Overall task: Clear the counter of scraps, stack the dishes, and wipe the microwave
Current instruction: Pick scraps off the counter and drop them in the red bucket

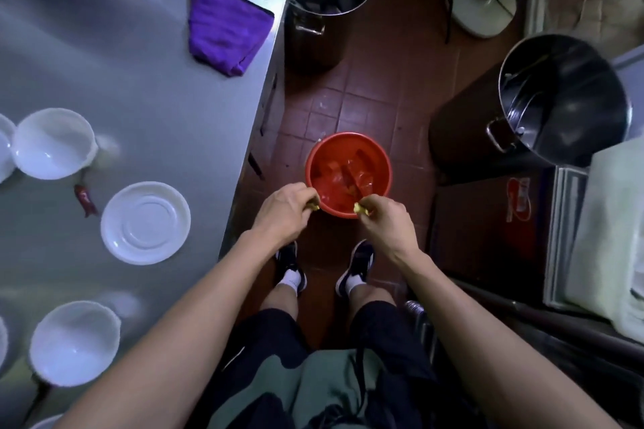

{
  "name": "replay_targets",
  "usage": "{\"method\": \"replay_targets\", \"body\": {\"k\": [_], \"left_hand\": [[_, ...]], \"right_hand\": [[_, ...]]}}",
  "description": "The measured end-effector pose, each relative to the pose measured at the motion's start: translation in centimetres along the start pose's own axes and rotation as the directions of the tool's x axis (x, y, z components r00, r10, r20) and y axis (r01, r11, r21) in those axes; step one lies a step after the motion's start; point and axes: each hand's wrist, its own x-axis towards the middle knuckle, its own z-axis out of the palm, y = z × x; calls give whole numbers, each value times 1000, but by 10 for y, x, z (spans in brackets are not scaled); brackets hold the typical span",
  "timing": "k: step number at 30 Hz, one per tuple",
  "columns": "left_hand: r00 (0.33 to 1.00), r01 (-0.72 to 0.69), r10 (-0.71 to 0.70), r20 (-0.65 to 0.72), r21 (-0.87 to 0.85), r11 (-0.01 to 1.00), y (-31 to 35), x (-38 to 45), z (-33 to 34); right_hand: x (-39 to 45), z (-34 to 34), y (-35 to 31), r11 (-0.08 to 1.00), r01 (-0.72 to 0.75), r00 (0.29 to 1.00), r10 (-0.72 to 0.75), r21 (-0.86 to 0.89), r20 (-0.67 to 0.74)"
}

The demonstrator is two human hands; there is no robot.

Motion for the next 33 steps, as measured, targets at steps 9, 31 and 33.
{"method": "replay_targets", "body": {"k": [9, 31, 33], "left_hand": [[992, 104, -101, 76, -33, 994, 5, 34, 48], [955, 215, -199, 220, -51, 975, -49, 206, 221], [960, 198, -180, 216, -64, 978, -65, 218, 232]], "right_hand": [[41, 10, 63, 994, -107, 985, 104, 12, 137], [188, 120, 210, 972, -234, 912, 216, 12, 349], [204, 138, 217, 971, -240, 904, 217, 18, 368]]}}
